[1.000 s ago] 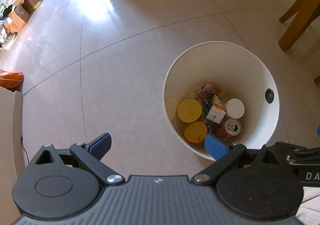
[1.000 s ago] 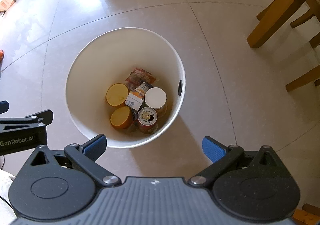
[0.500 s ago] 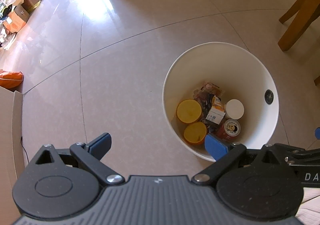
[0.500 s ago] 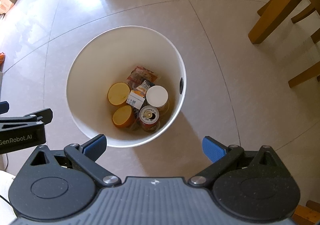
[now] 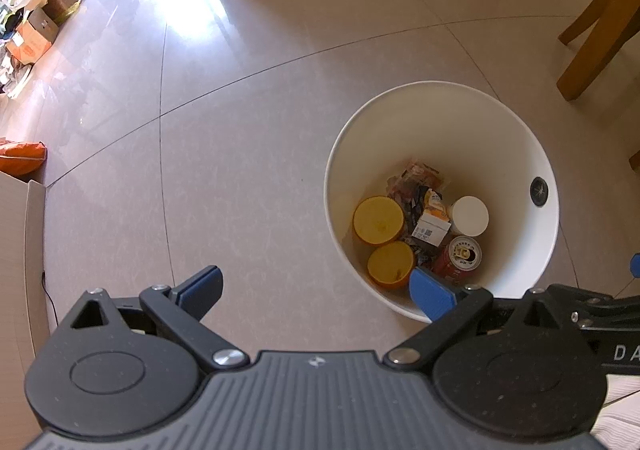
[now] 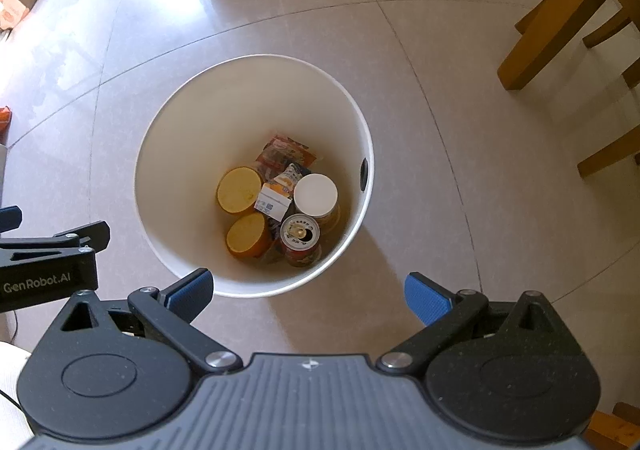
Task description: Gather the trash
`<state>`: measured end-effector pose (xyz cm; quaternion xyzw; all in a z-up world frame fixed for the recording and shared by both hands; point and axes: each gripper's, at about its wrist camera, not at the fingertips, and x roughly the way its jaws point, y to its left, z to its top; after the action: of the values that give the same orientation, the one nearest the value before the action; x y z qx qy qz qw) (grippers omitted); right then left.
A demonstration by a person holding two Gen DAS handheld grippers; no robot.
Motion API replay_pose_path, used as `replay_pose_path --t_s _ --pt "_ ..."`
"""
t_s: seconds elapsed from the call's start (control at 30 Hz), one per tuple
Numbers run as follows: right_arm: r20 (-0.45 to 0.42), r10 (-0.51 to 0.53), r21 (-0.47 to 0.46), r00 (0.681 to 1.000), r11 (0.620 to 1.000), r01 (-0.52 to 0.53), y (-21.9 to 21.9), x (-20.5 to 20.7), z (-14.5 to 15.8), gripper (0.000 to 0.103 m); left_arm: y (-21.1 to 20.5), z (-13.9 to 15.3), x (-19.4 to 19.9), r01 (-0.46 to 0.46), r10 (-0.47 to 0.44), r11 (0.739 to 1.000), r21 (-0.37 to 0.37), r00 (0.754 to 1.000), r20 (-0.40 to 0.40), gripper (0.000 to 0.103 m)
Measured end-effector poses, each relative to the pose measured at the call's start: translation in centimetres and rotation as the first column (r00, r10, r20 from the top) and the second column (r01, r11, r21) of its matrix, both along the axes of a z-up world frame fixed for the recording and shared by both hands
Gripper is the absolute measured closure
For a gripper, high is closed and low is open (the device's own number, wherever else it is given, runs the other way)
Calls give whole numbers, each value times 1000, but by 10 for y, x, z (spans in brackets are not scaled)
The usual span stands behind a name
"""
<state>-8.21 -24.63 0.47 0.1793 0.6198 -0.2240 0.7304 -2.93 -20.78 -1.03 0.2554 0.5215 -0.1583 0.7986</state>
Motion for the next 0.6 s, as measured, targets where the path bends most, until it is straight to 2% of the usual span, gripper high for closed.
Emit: replay_pose_path --t_s 0.6 --pt "1 -1 -3 1000 1000 1 1 1 -1 0 3 0 1 2 -2 1000 -3 1000 -1 4"
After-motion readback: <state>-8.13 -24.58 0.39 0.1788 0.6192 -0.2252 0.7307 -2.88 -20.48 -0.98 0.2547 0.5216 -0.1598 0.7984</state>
